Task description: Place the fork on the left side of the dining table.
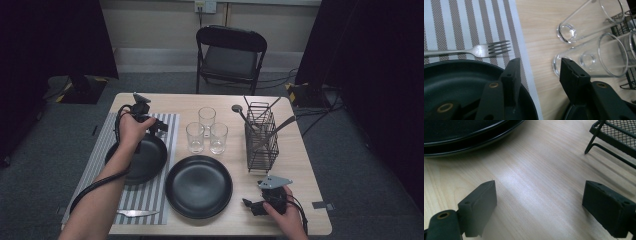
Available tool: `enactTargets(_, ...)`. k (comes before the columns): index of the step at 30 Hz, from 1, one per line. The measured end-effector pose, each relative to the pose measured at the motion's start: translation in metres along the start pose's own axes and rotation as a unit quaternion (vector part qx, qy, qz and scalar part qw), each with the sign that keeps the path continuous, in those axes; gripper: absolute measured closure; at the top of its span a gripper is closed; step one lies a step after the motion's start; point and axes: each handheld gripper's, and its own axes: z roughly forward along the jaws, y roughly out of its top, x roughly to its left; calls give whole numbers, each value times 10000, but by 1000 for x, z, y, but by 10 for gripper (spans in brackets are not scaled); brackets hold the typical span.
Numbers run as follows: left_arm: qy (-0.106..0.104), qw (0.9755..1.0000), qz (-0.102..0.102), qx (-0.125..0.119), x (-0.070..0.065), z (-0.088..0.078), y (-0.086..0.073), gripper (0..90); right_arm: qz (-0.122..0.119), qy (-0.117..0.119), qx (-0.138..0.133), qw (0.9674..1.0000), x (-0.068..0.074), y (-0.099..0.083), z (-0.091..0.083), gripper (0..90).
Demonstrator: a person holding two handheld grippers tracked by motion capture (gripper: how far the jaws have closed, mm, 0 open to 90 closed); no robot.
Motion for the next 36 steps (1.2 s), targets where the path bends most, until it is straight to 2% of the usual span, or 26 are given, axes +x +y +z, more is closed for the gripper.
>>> enactTargets(3,-11,10000,39,-53,-1,-4,-1,482,0,-1,-1,10000,0,0,0,115)
enactTargets(6,-29,10000,19,23,-2,-7,-2,462,19,-5,-4,10000,0,0,0,115)
enactTargets(14,-87,9999,82,14,-8,-15,-6,414,15,-1,-4,10000,0,0,0,115)
enactTargets(22,-171,9997,156,2,-11,-14,-10,357,15,-2,-3,10000,0,0,0,115)
enactTargets(23,-193,9998,98,-11,-12,-13,-10,355,15,-2,-3,10000,0,0,0,115)
enactTargets(26,-217,9996,197,10,-12,-14,-9,342,14,-1,-2,10000,0,0,0,115)
enactTargets(29,-251,9995,165,-47,-14,-14,-9,337,15,-1,-3,10000,0,0,0,115)
enactTargets(36,-308,9991,291,-4,-20,-12,-11,326,15,-2,-3,10000,0,0,0,115)
